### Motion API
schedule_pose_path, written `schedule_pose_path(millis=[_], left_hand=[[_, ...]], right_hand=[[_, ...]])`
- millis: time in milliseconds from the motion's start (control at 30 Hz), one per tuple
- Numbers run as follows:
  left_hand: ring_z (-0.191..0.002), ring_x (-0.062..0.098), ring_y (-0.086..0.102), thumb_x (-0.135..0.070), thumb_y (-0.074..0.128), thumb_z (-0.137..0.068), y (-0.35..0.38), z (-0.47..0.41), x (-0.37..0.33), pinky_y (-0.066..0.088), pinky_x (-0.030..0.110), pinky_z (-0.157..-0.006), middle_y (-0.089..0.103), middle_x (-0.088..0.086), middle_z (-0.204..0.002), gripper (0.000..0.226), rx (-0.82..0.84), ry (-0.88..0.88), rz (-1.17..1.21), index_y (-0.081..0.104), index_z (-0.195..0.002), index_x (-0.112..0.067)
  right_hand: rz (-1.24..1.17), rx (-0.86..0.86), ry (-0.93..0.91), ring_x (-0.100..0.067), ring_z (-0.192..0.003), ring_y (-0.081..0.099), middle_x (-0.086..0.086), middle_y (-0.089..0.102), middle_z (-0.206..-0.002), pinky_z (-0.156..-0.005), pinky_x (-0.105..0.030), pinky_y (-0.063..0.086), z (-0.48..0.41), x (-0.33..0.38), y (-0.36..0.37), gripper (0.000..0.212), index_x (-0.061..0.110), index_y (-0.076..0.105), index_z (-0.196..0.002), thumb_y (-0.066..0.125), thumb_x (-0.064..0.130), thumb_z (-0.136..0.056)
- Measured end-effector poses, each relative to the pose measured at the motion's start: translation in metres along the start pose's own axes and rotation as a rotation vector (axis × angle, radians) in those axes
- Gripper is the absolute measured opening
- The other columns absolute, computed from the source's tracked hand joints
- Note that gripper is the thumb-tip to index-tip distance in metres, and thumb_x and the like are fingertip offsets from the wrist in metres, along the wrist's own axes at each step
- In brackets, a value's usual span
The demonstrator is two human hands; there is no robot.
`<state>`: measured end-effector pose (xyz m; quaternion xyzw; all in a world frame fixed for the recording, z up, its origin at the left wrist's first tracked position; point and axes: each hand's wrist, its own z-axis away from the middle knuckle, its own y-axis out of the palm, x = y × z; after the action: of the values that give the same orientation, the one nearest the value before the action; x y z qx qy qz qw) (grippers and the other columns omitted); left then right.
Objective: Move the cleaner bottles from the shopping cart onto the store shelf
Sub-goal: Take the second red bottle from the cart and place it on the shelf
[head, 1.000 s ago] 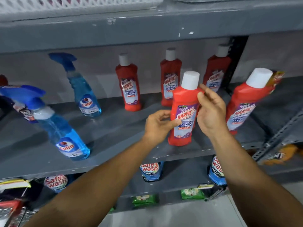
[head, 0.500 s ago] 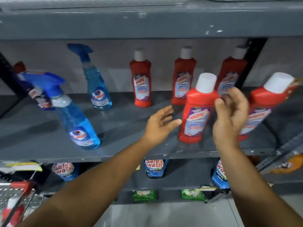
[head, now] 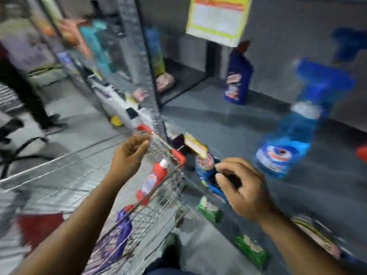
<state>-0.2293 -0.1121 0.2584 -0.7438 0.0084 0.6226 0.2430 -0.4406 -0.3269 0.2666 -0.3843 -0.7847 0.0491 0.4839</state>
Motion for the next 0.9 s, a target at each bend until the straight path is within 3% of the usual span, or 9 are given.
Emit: schedule_pose_path(millis=[133,200,267,367,433,500,567,767,900], left_hand=[[-0.082,0.017,0.055,-0.004,0.059,-0.089,-0.064,-0.032,0.081,0.044,0.025,-0.072,0.065,0.018,-0.098,0.016,-0.074,-0.252,-0.073,0.064,-0.1,-0.014],[-0.088,0.023,0.058,-0.001,0.058,-0.088,-0.079,-0.038,0.123,0.046,0.033,-0.079,0.063,0.028,-0.117,0.027,0.005,-0.419,-0.088,0.06,-0.115,0.0],[-0.092,0.035,0.063,-0.003,0.057,-0.089,-0.082,-0.039,0.157,0.049,0.04,-0.085,0.063,0.028,-0.12,0.034,0.11,-0.536,-0.166,0.056,-0.122,0.002],[-0.075,0.014,0.062,0.002,0.054,-0.089,-0.084,-0.049,0.203,0.051,0.022,-0.069,0.065,0.019,-0.107,0.038,0.219,-0.663,-0.164,0.051,-0.127,0.006],[-0.085,0.01,0.061,0.0,0.055,-0.089,-0.076,-0.057,0.23,0.05,0.016,-0.063,0.062,0.018,-0.118,0.042,0.303,-0.705,-0.176,0.048,-0.131,0.002],[-0.117,0.02,0.055,-0.005,0.06,-0.087,-0.065,-0.069,0.255,0.048,0.024,-0.092,0.052,0.015,-0.139,0.049,0.429,-0.676,-0.249,0.046,-0.134,-0.004],[-0.132,0.024,0.045,-0.009,0.06,-0.086,-0.053,-0.081,0.275,0.036,0.036,-0.111,0.045,0.01,-0.147,0.055,0.567,-0.612,-0.339,0.043,-0.138,-0.011],[-0.125,0.027,0.051,-0.015,0.058,-0.087,-0.018,-0.116,0.32,0.044,0.041,-0.102,0.048,0.007,-0.144,0.06,0.844,-0.587,-0.319,0.035,-0.142,-0.025],[-0.109,0.022,0.062,-0.017,0.059,-0.088,-0.02,-0.128,0.335,0.049,0.037,-0.094,0.065,0.006,-0.123,0.041,0.862,-0.528,-0.242,0.054,-0.128,-0.019]], right_hand=[[-0.316,0.256,0.441,-0.016,-0.083,0.062,0.002,0.062,-0.091,-0.083,-0.03,0.051,-0.074,-0.005,0.114,0.026,0.026,0.06,-0.095,0.067,0.006,-0.08],[-0.413,0.317,0.708,-0.021,-0.07,0.054,-0.007,0.06,-0.077,-0.07,-0.038,0.044,-0.104,-0.017,0.166,0.024,0.022,0.06,-0.077,0.063,-0.001,-0.081],[-0.605,0.313,1.041,-0.02,-0.052,0.048,-0.007,0.055,-0.055,-0.058,-0.032,0.036,-0.12,-0.034,0.211,0.029,0.017,0.058,-0.061,0.057,0.001,-0.085],[-0.644,0.259,1.395,-0.016,-0.037,0.053,-0.005,0.055,-0.043,-0.042,-0.019,0.043,-0.128,-0.07,0.282,0.028,0.007,0.051,-0.066,0.044,0.001,-0.092],[-0.513,0.293,1.481,-0.012,-0.035,0.056,-0.004,0.06,-0.043,-0.04,-0.016,0.045,-0.124,-0.093,0.313,0.023,0.006,0.051,-0.07,0.045,-0.001,-0.091],[-0.303,0.266,1.586,-0.019,-0.057,0.059,-0.012,0.064,-0.074,-0.063,-0.025,0.049,-0.118,-0.12,0.334,0.007,0.005,0.051,-0.088,0.057,0.003,-0.087],[-0.179,0.279,1.647,-0.028,-0.082,0.057,-0.016,0.056,-0.1,-0.08,-0.036,0.044,-0.114,-0.147,0.345,0.028,-0.001,0.049,-0.11,0.061,0.005,-0.086],[-0.256,0.328,1.814,-0.029,-0.102,0.062,-0.017,0.064,-0.107,-0.095,-0.041,0.049,-0.098,-0.188,0.369,0.046,0.0,0.05,-0.12,0.07,0.011,-0.08],[-0.24,0.276,1.655,-0.026,-0.101,0.065,-0.012,0.068,-0.11,-0.095,-0.04,0.051,-0.094,-0.194,0.38,0.044,0.011,0.054,-0.11,0.077,0.009,-0.072]])
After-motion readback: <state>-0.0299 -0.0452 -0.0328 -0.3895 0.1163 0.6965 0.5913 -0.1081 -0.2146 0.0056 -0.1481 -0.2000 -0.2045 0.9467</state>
